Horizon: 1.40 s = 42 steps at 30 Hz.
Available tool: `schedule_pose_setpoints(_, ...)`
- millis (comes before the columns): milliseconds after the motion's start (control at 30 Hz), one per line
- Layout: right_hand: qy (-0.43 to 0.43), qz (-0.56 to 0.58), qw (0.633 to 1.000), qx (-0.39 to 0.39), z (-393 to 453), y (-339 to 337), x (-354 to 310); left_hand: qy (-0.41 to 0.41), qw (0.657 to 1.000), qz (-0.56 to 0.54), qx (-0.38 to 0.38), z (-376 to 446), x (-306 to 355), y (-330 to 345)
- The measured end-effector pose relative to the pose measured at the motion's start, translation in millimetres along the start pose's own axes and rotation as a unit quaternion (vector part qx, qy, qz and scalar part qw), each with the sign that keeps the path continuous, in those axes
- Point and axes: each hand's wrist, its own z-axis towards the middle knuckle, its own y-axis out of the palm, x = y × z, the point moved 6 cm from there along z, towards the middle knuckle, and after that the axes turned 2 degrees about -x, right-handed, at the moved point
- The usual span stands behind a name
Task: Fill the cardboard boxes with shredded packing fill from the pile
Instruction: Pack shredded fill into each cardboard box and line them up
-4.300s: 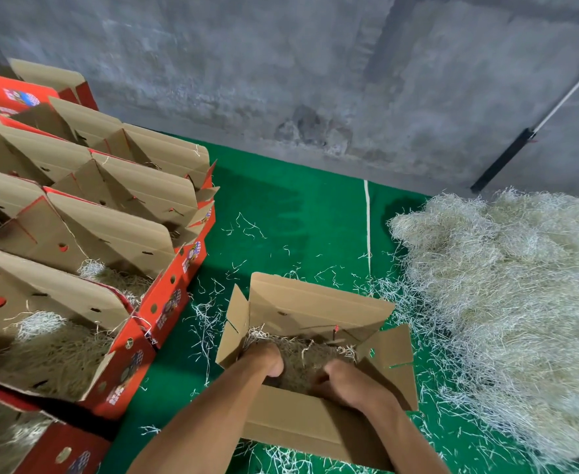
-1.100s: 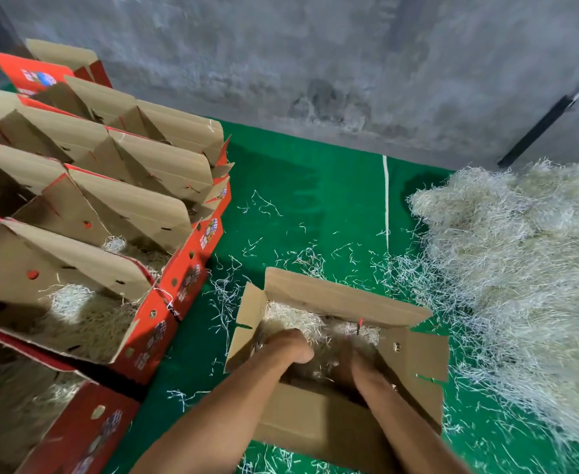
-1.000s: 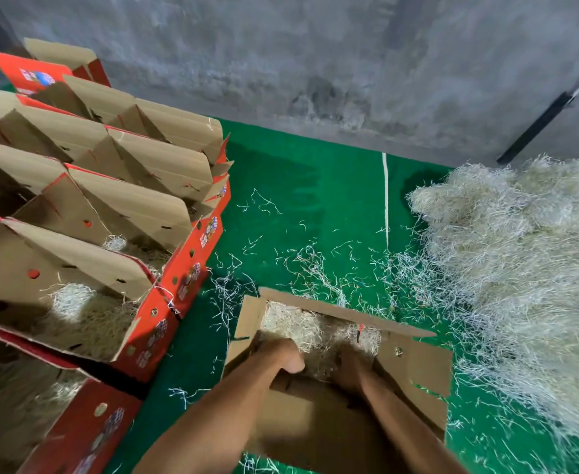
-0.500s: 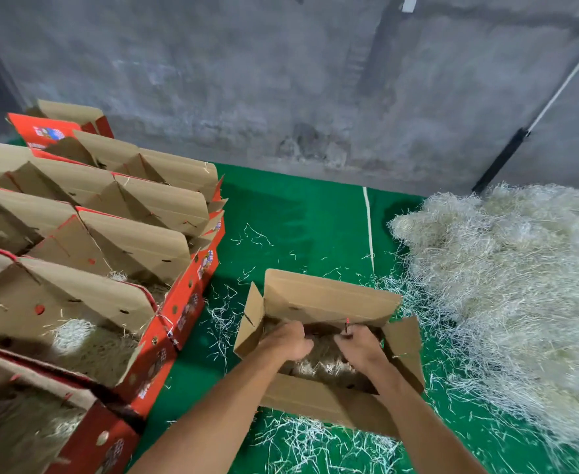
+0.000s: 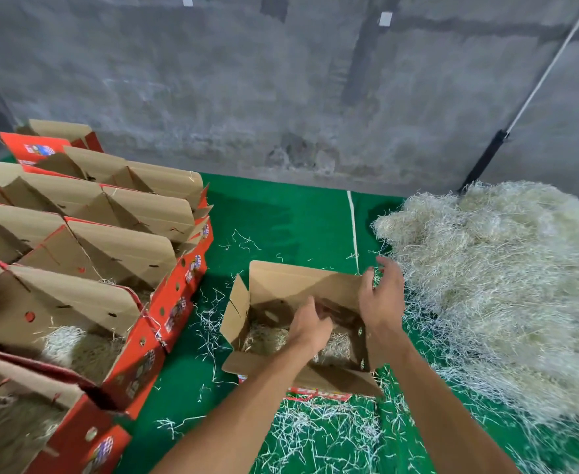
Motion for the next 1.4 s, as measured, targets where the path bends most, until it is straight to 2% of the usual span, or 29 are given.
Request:
schedule_pose_setpoints(67,0.088,-0.015,0.992,-0.085,11.6,7.5,16.3,-0.064,0.996,-0.065,-0.01,1.9,-7.8,6.2)
schedule_pose_setpoints(133,0.204,0.008,0.963,-0.178,17.3,15.3,35.9,-0.119,0.987,-0.104,0.002,1.3,-13.5,10.0)
schedule_pose_setpoints(233,0.297,0.097,0.917,-0.248,26.0,17.8,55.1,-0.141,0.979,-0.142,0.04,5.0,-20.2,18.1)
schedule_pose_setpoints(433,0.284,0.003,0.873,-0.397,39.1,26.6,74.2,-0.169,0.962,-0.207,0.05,14.1,-14.9,29.9)
schedule_pose_setpoints(533,0.271,-0.033,0.854,-0.443,40.7,37.5,74.8,-0.168,0.957,-0.229,0.057,17.6,-13.8,31.0)
schedule_pose_setpoints(633,0.277,-0.012,0.825,-0.493,44.1,52.5,73.9,-0.144,0.971,-0.183,0.05,18.1,-11.1,29.7)
schedule_pose_setpoints(733,0.274,0.009,0.776,-0.568,41.8,63.8,66.3,-0.122,0.984,-0.126,0.023,19.4,-9.9,31.1)
schedule_pose_setpoints(833,0.274,0.032,0.736,-0.618,39.3,70.9,53.9,-0.132,0.982,-0.132,-0.018,21.7,-13.0,32.9)
schedule_pose_setpoints(967,0.352,0.099,0.68,-0.635,33.6,64.3,50.2,-0.136,0.976,-0.166,-0.036,18.6,-11.1,32.1)
schedule_pose_setpoints(1000,0.364,0.098,0.677,-0.632,33.0,64.9,54.8,-0.133,0.977,-0.164,-0.04,18.4,-11.7,32.9)
schedule_pose_setpoints(1100,0.321,0.028,0.725,-0.609,39.9,77.8,72.6,-0.136,0.973,-0.174,-0.058,17.2,-15.0,35.2)
schedule_pose_setpoints(1133,0.315,0.023,0.728,-0.609,39.9,82.6,73.2,-0.142,0.972,-0.178,-0.063,16.3,-16.6,35.7)
schedule_pose_setpoints(1267,0.355,0.055,0.679,-0.64,25.2,88.1,50.3,-0.152,0.969,-0.182,-0.072,10.7,-22.3,33.3)
schedule_pose_setpoints(1400,0.284,0.039,0.698,-0.657,26.3,93.2,36.2,-0.143,0.967,-0.2,-0.066,11.4,-26.8,31.6)
